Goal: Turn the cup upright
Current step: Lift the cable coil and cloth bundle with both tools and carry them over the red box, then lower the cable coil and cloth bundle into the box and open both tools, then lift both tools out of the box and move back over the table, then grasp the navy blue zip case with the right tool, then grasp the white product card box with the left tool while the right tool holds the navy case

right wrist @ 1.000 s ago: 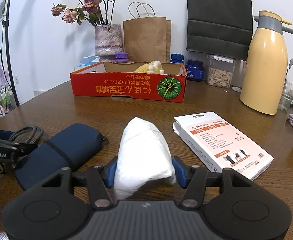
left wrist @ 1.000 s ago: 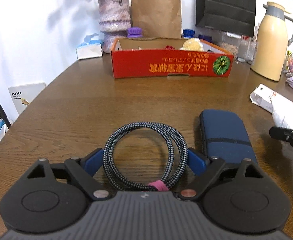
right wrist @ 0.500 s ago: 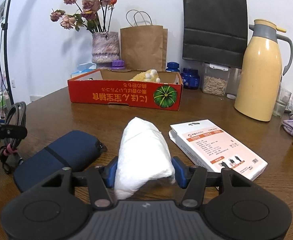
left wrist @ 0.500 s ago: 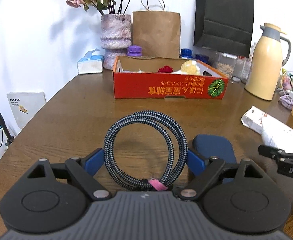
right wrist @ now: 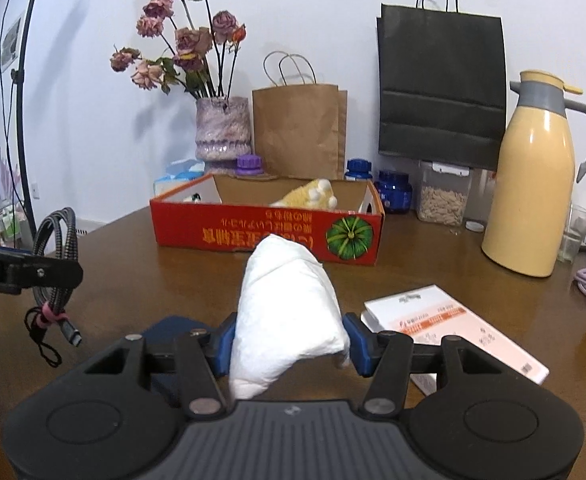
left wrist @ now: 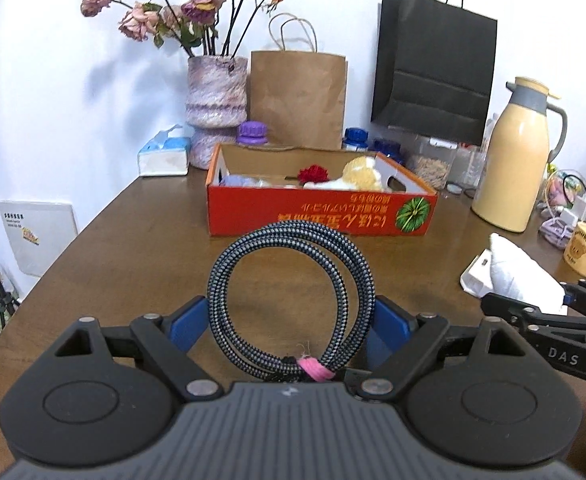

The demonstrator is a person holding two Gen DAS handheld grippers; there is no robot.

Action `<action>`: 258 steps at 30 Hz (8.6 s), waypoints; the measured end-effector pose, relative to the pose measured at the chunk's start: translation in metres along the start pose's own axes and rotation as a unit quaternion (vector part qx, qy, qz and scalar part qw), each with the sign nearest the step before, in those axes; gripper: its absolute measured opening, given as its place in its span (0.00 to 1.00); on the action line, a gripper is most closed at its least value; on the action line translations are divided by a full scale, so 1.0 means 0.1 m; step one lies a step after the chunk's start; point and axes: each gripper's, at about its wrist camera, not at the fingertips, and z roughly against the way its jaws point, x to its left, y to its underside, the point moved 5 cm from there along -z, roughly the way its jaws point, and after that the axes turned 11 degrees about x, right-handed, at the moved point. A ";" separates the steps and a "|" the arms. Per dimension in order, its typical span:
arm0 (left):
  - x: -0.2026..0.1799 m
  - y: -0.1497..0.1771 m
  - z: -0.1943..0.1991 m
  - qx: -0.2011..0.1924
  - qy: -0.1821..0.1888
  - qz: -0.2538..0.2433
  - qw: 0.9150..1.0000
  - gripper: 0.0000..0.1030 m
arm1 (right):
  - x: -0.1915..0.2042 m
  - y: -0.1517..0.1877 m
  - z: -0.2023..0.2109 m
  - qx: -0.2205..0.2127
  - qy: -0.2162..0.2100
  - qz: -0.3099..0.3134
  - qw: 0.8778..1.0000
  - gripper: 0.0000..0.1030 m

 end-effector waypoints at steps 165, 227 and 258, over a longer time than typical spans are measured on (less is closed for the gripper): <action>0.36 -0.79 -0.18 -0.021 -0.013 0.047 0.999 1.00 | 0.05 -0.98 -0.39 0.012 0.021 -0.063 0.998 1.00; 0.72 0.28 0.18 0.057 -0.038 0.062 0.996 1.00 | 0.72 0.10 -0.50 0.203 -0.037 0.019 0.978 0.67; -0.14 0.04 0.00 0.069 -0.025 0.058 0.996 1.00 | -0.20 -0.14 0.13 0.091 -0.033 0.002 0.995 0.59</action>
